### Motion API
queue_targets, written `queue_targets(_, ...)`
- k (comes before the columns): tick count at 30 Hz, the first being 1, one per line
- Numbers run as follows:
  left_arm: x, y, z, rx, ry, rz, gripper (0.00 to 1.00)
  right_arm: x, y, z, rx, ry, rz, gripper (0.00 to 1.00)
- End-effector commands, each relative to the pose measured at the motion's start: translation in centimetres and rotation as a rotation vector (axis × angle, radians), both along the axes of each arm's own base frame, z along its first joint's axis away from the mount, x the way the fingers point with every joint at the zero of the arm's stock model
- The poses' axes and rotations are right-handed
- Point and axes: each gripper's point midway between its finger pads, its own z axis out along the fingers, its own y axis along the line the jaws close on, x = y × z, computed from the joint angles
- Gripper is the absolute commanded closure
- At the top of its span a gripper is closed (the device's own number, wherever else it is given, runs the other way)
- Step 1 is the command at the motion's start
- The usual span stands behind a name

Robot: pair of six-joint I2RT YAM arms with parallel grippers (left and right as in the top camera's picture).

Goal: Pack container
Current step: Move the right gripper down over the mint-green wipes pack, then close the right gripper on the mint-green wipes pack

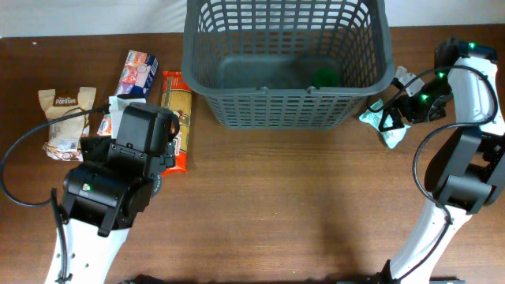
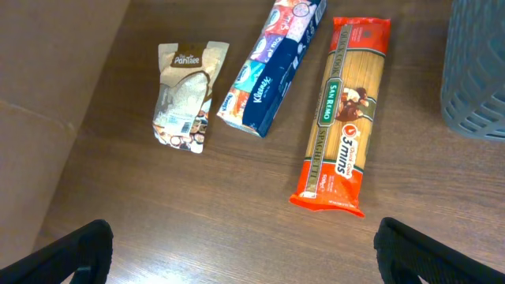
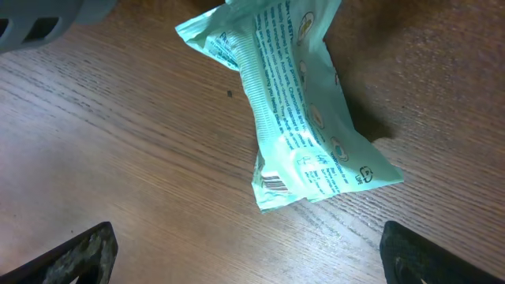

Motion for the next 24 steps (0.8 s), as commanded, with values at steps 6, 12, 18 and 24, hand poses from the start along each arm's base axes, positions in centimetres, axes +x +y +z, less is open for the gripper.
queue_targets(6,0.0,0.5,0.9,-0.001,-0.032,0.028,0.01,0.5,-0.7,-0.2,-0.040,-0.022,-0.011,0.01)
queue_targets(12,0.0,0.5,0.9,-0.001,-0.032,0.028,0.01,0.9,-1.2,-0.7,-0.071,-0.044,0.017,0.01)
queue_targets(18,0.0,0.5,0.9,-0.001,-0.032,0.028,0.01,1.7,-1.4,-0.7,-0.073,-0.084,0.052,0.01)
queue_targets(24,0.0,0.5,0.9,-0.001,-0.032,0.028,0.01,1.8,-1.4,-1.6,-0.073,-0.097,0.078,0.01)
